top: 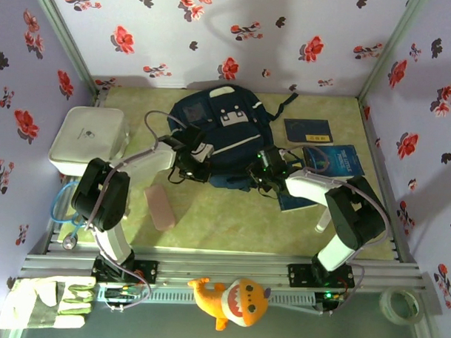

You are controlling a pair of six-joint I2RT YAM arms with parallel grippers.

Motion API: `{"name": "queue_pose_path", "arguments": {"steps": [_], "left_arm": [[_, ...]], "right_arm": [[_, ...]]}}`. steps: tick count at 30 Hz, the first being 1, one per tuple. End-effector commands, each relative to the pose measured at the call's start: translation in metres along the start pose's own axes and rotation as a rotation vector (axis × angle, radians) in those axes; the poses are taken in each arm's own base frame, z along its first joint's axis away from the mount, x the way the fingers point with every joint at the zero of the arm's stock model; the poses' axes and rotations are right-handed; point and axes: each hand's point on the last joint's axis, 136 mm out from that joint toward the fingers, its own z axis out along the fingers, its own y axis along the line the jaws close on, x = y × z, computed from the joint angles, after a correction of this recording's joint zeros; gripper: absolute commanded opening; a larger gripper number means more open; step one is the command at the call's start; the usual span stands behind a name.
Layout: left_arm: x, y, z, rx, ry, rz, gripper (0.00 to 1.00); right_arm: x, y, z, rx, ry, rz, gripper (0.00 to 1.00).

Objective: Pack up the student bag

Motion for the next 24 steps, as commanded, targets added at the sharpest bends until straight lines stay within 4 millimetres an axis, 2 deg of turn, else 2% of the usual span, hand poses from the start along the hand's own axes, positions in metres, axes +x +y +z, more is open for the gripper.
{"name": "queue_pose_path", "arguments": {"steps": [1, 8, 15, 19, 24], "left_arm": [[0.006, 0.04, -0.015, -0.139, 0.027, 0.016, 0.0], [-0.02, 0.079, -0.017, -0.258, -0.024, 0.053, 0.0], [-0.056, 0.113, -0.022, -0.347, -0.117, 0.152, 0.0], [-0.066, 0.138, -0.02, -0.449, -0.098, 0.165, 0.0], [-0.079, 0.152, -0.014, -0.483, -0.095, 0.171, 0.0]], "right_arm": [[-0.03, -0.02, -0.002, 0.072, -0.124, -0.01, 0.29], [-0.029, -0.019, -0.008, 0.066, -0.122, -0.032, 0.28], [-0.028, -0.016, -0.012, 0.054, -0.114, -0.06, 0.29], [-0.029, -0.013, -0.017, 0.048, -0.117, -0.071, 0.29], [-0.028, -0.008, -0.018, 0.031, -0.107, -0.092, 0.29]]}}
